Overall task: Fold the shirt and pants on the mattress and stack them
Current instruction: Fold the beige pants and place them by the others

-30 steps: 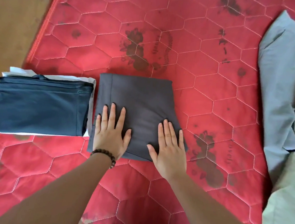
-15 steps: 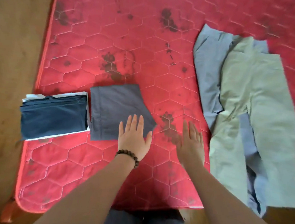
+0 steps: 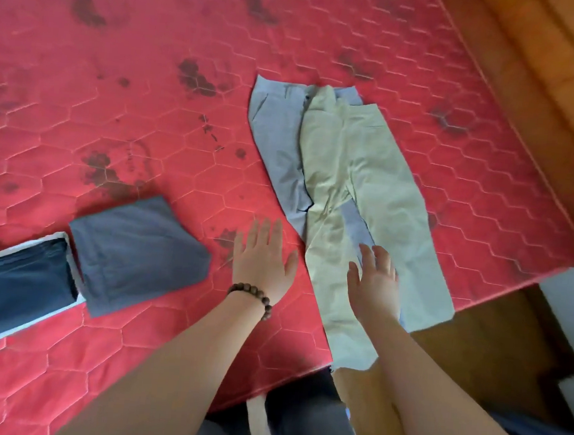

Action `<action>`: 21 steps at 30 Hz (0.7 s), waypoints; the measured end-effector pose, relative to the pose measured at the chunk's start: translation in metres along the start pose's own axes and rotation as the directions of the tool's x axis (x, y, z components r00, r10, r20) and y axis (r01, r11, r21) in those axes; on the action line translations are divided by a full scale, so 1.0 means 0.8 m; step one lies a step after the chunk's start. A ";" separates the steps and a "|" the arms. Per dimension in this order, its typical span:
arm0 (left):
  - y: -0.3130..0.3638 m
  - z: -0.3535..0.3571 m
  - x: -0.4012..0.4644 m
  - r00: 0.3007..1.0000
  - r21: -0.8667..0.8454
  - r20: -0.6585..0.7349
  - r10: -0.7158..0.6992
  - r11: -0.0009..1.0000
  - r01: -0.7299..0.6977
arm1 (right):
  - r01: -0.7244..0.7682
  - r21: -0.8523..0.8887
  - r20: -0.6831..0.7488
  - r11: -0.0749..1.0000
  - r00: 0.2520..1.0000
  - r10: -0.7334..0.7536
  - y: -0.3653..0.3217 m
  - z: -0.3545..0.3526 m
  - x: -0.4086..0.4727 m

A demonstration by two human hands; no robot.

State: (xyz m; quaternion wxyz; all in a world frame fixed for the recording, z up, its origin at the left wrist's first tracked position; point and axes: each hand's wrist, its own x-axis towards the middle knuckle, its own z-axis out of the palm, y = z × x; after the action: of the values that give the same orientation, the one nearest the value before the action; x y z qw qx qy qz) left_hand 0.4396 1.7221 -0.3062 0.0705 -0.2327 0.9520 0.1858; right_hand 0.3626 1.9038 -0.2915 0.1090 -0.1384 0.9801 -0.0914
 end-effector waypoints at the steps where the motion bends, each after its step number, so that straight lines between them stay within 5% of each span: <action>1: 0.010 0.003 0.008 1.000 0.007 0.002 -0.002 1.000 0.002 | 0.012 -0.003 -0.002 1.000 1.000 -0.012 0.011 -0.002 0.009; 13: 0.159 0.104 0.190 0.980 0.066 -0.009 -0.200 0.978 0.200 | 0.212 0.053 0.045 0.976 0.976 -0.214 0.168 0.027 0.262; 21: 0.182 0.204 0.360 0.964 0.080 -0.038 -0.262 0.961 0.264 | 0.275 -0.052 0.096 0.960 0.958 -0.269 0.230 0.105 0.461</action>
State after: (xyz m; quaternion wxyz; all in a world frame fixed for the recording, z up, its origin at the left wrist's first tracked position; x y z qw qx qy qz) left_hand 0.1251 1.7852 -0.4732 0.0917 -0.3564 0.9205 0.1313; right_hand -0.0098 1.9579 -0.4801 0.1339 -0.2792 0.9485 -0.0674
